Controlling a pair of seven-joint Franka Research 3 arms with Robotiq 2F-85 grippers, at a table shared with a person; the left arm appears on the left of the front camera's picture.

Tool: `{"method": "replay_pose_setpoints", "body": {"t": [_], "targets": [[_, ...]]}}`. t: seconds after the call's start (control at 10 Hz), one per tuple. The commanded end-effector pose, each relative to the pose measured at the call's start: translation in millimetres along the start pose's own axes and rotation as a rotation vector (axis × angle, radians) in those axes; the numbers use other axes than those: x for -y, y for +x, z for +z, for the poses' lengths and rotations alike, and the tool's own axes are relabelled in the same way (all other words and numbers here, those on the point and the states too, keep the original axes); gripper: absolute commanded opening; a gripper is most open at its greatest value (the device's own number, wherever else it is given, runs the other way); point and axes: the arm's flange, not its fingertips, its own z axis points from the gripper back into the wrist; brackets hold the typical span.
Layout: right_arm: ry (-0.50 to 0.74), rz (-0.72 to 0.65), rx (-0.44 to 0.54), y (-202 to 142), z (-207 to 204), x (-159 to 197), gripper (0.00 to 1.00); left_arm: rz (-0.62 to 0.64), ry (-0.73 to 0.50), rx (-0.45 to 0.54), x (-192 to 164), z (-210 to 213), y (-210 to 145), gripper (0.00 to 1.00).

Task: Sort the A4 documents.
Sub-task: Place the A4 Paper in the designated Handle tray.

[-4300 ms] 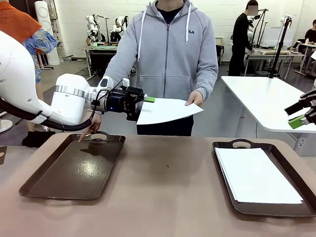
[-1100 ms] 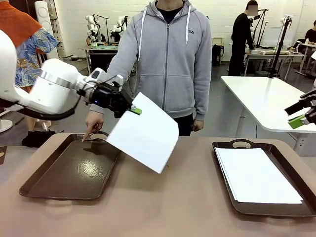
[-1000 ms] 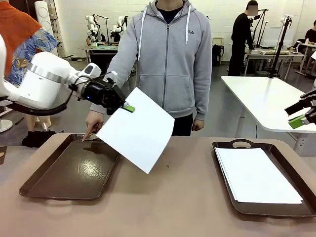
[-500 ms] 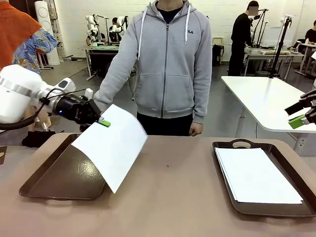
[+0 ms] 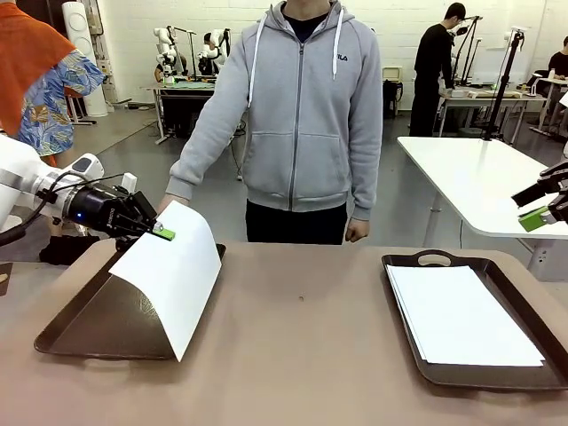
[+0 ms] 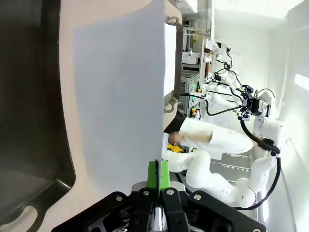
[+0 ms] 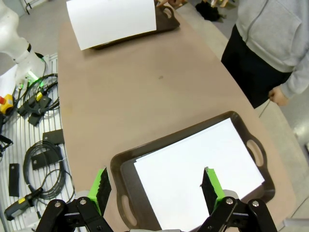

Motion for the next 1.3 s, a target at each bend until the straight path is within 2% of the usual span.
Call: {"method": "replay_pose_setpoints", "body": {"t": [0.0,0.4,1.0,1.2], "targets": [[-0.003,-0.001,-0.013,0.0,-0.8,-1.0,0.98,-0.069,0.002,-0.036,-17.5,3.8,15.1,0.01],[-0.003,-0.001,-0.013,0.0,-0.8,-1.0,0.98,-0.04,0.104,-0.026,-40.2,19.8,38.1,0.01],[-0.003,-0.001,-0.013,0.0,-0.8,-1.0,0.98,0.083,0.347,-0.039,-36.0,41.9,33.5,0.01],[-0.003,-0.001,-0.013,0.0,-0.8,-1.0,0.98,0.092,0.391,-0.007,-39.6,42.7,39.4,0.01]]}}
